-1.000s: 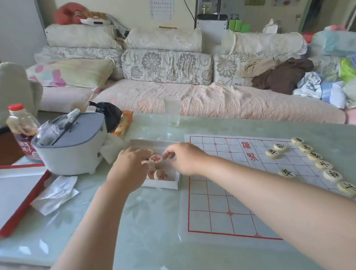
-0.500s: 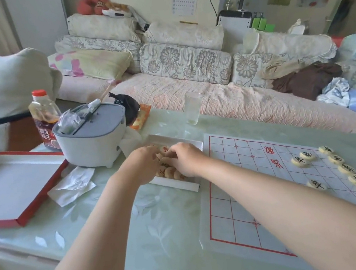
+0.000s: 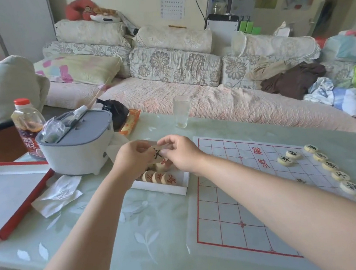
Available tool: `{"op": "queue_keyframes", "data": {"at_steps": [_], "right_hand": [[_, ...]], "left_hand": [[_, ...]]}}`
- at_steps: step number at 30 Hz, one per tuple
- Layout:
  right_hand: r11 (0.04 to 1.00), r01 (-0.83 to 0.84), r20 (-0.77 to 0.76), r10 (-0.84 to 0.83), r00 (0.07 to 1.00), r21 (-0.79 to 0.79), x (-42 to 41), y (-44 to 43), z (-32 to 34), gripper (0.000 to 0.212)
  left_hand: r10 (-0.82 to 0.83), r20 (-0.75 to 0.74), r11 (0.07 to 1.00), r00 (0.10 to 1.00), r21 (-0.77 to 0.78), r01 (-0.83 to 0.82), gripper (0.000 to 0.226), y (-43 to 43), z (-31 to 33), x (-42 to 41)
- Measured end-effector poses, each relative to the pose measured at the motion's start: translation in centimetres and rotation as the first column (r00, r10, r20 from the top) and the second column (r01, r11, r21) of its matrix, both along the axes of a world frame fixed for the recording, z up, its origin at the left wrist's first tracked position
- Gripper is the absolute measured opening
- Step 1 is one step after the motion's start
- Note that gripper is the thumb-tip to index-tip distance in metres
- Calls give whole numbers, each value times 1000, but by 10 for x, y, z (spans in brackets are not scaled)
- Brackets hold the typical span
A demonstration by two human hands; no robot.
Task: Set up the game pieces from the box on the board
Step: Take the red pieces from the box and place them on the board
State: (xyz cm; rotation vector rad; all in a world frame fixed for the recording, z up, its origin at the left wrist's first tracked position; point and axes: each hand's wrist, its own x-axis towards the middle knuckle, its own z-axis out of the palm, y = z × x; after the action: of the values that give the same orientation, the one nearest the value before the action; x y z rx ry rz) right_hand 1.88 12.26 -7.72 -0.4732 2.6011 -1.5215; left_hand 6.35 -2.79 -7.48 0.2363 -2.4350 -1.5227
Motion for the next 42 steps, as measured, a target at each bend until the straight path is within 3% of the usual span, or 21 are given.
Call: {"op": "queue_keyframes", "data": {"at_steps": [3, 6, 13, 20, 22, 23, 25, 27, 37, 42], "right_hand": [[999, -16, -124, 21, 992, 42, 18, 20, 2, 23], [999, -18, -121, 23, 992, 42, 36, 46, 4, 28], [983, 162, -240, -137, 961, 89, 41, 120, 8, 28], [973, 187, -180, -161, 970, 138, 31, 193, 12, 33], [971, 210, -143, -193, 971, 116, 25, 215, 13, 35], [966, 233, -125, -219, 968, 111, 21, 227, 13, 36], [946, 301, -96, -290, 952, 118, 9, 254, 11, 35], [916, 377, -87, -369, 926, 135, -4, 282, 6, 34], [720, 580, -154, -569, 808, 382, -76, 384, -6, 25], [693, 580, -193, -557, 808, 428, -117, 391, -16, 26]], "left_hand": [[-39, 49, 988, 998, 154, 31, 13, 18, 3, 1], [-76, 103, 972, 992, 228, 51, 17, 41, 1, -1], [-177, 105, 918, 979, 375, 126, 16, 117, 4, 0], [-270, 128, 915, 954, 343, 213, 19, 183, 9, -11], [-291, 122, 941, 949, 217, 261, 13, 202, 10, -19], [-291, 111, 956, 950, 64, 285, 14, 210, 10, -24], [-261, 99, 930, 960, -241, 278, 17, 224, 8, -33], [-257, 102, 876, 961, -395, 276, 19, 235, 3, -42], [-455, 142, 582, 879, -700, 414, 35, 287, -38, -100], [-446, 121, 518, 887, -773, 366, 47, 284, -56, -129]]}}
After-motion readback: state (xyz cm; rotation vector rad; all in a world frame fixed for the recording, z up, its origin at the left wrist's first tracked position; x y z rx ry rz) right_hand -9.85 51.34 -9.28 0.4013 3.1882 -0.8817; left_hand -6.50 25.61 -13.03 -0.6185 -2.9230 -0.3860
